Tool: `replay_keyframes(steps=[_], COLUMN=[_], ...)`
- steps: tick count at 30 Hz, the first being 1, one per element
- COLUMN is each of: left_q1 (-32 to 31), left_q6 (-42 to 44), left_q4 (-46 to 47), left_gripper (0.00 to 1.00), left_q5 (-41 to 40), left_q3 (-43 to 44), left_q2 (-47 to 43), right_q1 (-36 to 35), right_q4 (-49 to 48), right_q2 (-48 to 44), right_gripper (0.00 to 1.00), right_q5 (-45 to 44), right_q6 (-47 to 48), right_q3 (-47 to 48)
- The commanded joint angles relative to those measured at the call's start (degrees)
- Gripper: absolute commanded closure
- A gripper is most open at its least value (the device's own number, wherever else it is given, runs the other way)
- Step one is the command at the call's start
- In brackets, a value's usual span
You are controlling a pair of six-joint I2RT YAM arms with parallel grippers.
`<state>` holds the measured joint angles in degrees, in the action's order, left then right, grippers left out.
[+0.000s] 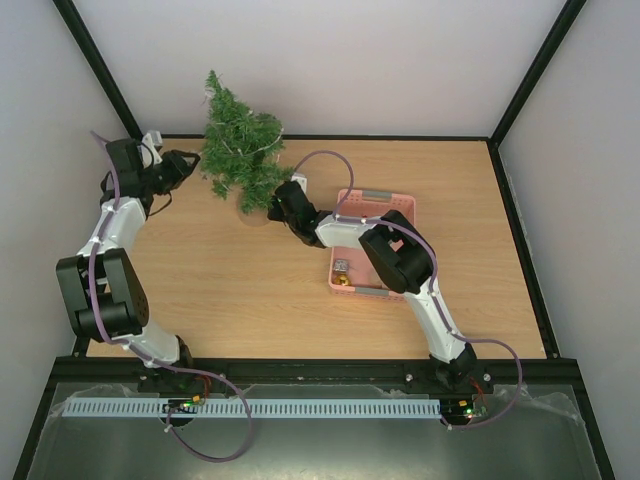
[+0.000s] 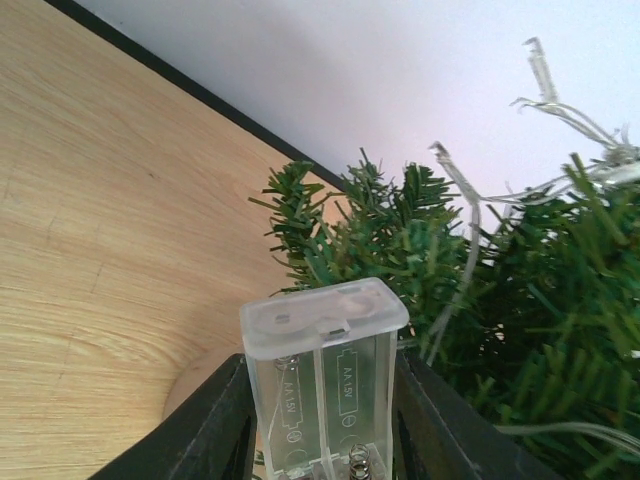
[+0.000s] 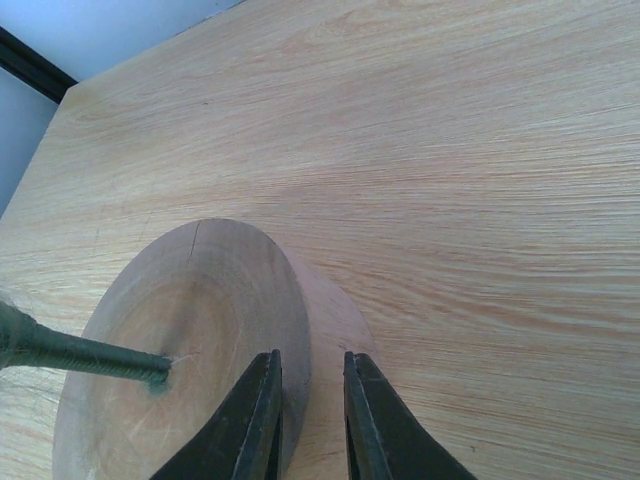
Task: Decorate the small christmas tree
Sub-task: Hang the decoration item on the Christmas tree.
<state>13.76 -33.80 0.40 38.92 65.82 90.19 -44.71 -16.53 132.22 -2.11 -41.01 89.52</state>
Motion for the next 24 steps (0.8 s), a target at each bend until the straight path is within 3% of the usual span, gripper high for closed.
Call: replay_keyframes(steps=[1, 16, 24], left_q1=[0.40, 0.21, 0.20], left_q6=[1.31, 2.13, 3.29], left_q4=[-0.14, -1.01, 0.12], left_gripper=[0.64, 0.61, 0.67], left_q5=[0.30, 2.21, 3.43], left_q3=[0.52, 0.46, 0.65], left_q2=[1.29, 3.12, 1.93], right_q1=[1.27, 1.92, 1.91], right_q4=[3.70, 2.27, 2.37], right_q2=[2.02, 2.44, 1.94], right_gripper=[0.84, 0.84, 0.83], right_q5=[-2.73, 0.22, -0.09], right_q6=[2.08, 4.27, 4.41], right_q3=[0.52, 0.66, 0.42])
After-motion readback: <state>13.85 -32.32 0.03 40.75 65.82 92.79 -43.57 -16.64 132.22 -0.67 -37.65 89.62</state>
